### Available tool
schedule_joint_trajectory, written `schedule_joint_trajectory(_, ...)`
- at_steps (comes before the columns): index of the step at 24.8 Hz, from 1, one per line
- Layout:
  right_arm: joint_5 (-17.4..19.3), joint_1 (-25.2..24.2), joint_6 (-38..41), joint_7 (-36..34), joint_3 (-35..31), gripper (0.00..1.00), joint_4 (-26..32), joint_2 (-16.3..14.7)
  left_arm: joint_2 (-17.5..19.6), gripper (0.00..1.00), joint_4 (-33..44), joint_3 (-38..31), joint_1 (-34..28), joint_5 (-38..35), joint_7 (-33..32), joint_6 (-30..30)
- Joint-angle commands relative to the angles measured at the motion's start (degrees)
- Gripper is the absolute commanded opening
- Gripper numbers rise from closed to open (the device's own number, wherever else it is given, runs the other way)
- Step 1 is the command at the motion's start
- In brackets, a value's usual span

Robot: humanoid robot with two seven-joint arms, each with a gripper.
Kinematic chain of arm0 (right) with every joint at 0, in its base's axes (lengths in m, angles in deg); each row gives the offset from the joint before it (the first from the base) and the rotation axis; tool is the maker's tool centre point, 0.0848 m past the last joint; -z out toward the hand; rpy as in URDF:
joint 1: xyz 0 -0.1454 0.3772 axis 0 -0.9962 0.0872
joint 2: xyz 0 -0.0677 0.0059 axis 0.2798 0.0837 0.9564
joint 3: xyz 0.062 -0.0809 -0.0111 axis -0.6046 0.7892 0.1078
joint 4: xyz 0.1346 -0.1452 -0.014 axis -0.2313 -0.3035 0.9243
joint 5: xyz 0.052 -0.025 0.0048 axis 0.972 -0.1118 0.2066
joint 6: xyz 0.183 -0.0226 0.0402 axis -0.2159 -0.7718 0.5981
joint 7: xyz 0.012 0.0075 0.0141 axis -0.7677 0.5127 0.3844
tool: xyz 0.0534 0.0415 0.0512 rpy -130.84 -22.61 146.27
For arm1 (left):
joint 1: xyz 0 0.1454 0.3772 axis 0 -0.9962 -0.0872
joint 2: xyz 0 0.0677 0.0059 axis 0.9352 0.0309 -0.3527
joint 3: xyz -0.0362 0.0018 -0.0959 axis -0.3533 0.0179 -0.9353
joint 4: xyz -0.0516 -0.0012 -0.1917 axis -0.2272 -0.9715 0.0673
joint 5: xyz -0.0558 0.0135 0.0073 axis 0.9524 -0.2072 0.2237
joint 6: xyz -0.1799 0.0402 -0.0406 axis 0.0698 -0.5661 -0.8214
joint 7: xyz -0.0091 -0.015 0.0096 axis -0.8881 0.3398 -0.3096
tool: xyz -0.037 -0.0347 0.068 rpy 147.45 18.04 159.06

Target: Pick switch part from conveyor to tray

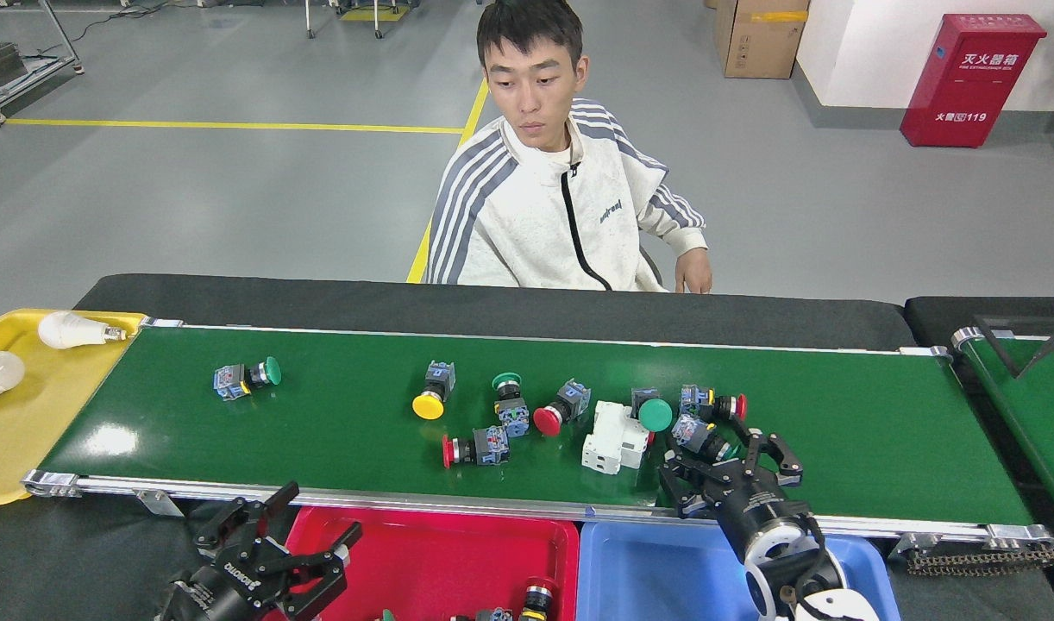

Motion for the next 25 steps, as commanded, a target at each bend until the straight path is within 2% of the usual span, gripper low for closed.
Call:
schedule_joint_trajectory(1, 0.2, 1.0, 0.4, 0.1, 0.1, 0.18, 0.7, -0.3, 1.3, 1.00, -1.3, -0.6, 1.5, -0.1, 0.8, -5.3)
schedule_joint_trajectory(2, 0.3, 1.0, 0.5, 0.1, 0.1, 0.13, 0.8, -0.2, 2.2, 1.00, -2.2, -0.7, 2.0, -0.1, 1.1, -6.1)
schedule_joint_trajectory(5, 0.3, 0.9, 0.9, -0.1, 1.3, 0.07, 2.5, -0.2, 5.2, 1.00, -4.1, 0.8, 3.7, -1.3, 1.4, -6.2)
schedule_joint_trajectory(9, 0.3, -0.9, 6.6, -0.1, 5.4, 0.06, 10.0, 0.3, 5.1, 1.00, -8.0, 4.6, 9.3, -3.6, 1.3, -6.8)
schedule_joint_trajectory(11, 0.3, -2.8, 10.8, -0.1, 8.9, 0.06, 14.2, 1.7, 5.2, 1.00, -11.4, 6.1, 11.6, -4.4, 1.3, -8.2)
schedule_joint_trajectory(12, 0.3, -3.8, 13.1, -0.1, 11.0, 0.09, 15.9, 2.5, 5.4, 1.00, -13.4, 6.5, 13.0, -4.5, 1.3, -8.7)
schedule_joint_trajectory(13, 0.3, -4.4, 15.3, -0.2, 13.1, 0.30, 16.9, 3.1, 5.4, 1.00, -15.2, 6.5, 14.4, -4.5, 1.3, -8.8)
schedule_joint_trajectory(14, 0.3, -4.8, 17.1, -0.2, 15.2, 0.82, 17.2, 3.9, 5.5, 1.00, -17.2, 6.5, 16.0, -4.5, 1.3, -8.8)
schedule_joint_trajectory(15, 0.3, -4.9, 18.4, -0.2, 16.7, 1.00, 17.2, 4.6, 5.6, 1.00, -19.1, 6.6, 17.5, -4.5, 1.3, -8.7)
schedule_joint_trajectory(18, 0.4, -5.1, 19.1, -0.2, 20.1, 1.00, 16.8, 4.8, 5.5, 1.00, -24.7, 6.8, 21.1, -4.6, 1.2, -8.8)
schedule_joint_trajectory(22, 0.7, -5.3, 18.8, -0.3, 19.6, 1.00, 16.9, 4.9, 6.0, 1.00, -30.2, 8.8, 23.7, -4.7, 1.3, -10.9)
schedule_joint_trajectory(25, 2.7, -5.8, 16.9, -0.9, 12.1, 1.00, 17.1, 5.0, 6.9, 1.00, -30.9, 8.6, 23.4, -4.6, 1.4, -11.4)
